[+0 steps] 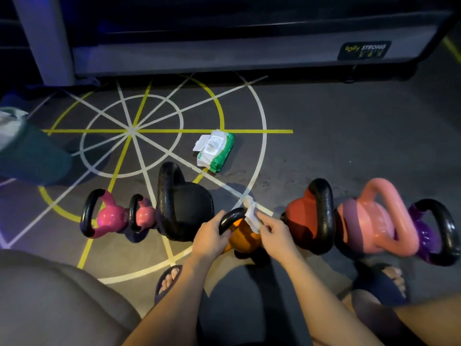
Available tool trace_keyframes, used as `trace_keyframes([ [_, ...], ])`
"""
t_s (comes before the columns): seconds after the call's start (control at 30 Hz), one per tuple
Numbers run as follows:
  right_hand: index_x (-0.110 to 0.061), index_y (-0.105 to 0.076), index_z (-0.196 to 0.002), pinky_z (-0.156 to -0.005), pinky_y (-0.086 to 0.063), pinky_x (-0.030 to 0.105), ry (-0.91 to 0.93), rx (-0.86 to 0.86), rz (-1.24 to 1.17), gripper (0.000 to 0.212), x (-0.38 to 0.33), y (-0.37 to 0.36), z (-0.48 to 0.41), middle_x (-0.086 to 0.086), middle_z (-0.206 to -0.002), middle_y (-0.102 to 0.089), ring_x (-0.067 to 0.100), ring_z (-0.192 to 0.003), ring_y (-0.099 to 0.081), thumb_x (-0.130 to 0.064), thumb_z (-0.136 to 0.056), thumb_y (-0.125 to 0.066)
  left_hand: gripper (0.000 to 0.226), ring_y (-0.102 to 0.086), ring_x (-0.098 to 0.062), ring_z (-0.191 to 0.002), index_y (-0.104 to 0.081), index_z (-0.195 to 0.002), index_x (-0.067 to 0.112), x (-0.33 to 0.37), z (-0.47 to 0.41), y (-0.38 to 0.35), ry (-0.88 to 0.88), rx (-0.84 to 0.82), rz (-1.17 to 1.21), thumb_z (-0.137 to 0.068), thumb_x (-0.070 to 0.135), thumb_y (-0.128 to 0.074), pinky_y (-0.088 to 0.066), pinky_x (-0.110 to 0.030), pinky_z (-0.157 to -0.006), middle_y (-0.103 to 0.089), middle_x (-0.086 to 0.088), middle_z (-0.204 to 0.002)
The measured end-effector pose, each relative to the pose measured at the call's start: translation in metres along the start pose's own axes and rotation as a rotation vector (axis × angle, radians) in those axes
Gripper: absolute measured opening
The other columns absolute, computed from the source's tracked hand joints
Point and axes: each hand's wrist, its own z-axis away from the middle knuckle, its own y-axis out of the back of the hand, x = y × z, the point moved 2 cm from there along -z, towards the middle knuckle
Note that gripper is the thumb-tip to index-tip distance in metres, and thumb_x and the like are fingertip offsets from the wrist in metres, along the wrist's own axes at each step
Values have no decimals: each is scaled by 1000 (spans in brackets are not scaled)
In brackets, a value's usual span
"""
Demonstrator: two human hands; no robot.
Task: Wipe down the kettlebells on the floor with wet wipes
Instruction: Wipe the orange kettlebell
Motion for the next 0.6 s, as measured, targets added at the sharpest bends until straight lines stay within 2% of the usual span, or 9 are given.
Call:
trace_keyframes([
  [0.07,-40,-57,-136,-78,-46,18,57,-34,145,48,-1,10,-4,-7,-110,-68,2,-83,-58,-12,-97,-51,30,-64,0,-85,-57,-110,43,-1,-2,1,-5,3,-2,-95,20,-66,-49,-22,-75,-68,14,-89],
  [0.17,-37,-61,-132,-94,-51,28,114,-2,328,44,-4,19,-13,-5,-115,-72,13,-104,-66,-23,-91,-67,28,-65,-5,-82,-57,-112,42,2,-7,-1,-32,-10,-45,-95,22,-65,-56,-31,-76,-69,11,-87],
  [0.23,-36,-64,-128,-88,-54,33,137,40,379,45,-7,17,-19,-8,-107,-71,13,-98,-66,-34,-85,-74,26,-65,-6,-77,-55,-110,43,5,-11,-3,-70,-12,-77,-94,25,-64,-58,-36,-72,-68,10,-81],
  [0.3,-31,-66,-123,-82,-52,33,191,75,414,43,-8,12,-23,-15,-102,-60,12,-93,-61,-35,-82,-77,25,-66,-8,-77,-53,-111,44,9,-13,-4,-113,-19,-114,-94,29,-64,-57,-36,-72,-69,10,-82],
  [0.37,-27,-66,-120,-81,-48,30,202,64,423,38,-7,5,-28,-16,-101,-50,13,-93,-58,-28,-83,-75,25,-66,-9,-80,-51,-112,46,12,-15,-7,-154,-22,-141,-94,33,-63,-56,-33,-75,-69,12,-85],
  [0.47,-26,-62,-114,-81,-44,25,167,1,380,33,-5,-6,-34,-13,-101,-56,15,-97,-60,-13,-84,-65,24,-66,-11,-80,-52,-112,45,11,-15,-9,-197,-19,-176,-94,32,-62,-50,-27,-73,-69,11,-86],
  [0.6,-30,-63,-114,-74,-44,22,45,34,245,24,-2,-15,-35,-7,-94,-65,13,-89,-62,-25,-91,-58,25,-67,-12,-80,-55,-112,41,9,-17,-6,-213,-35,-186,-92,29,-63,-52,-28,-75,-69,9,-84],
])
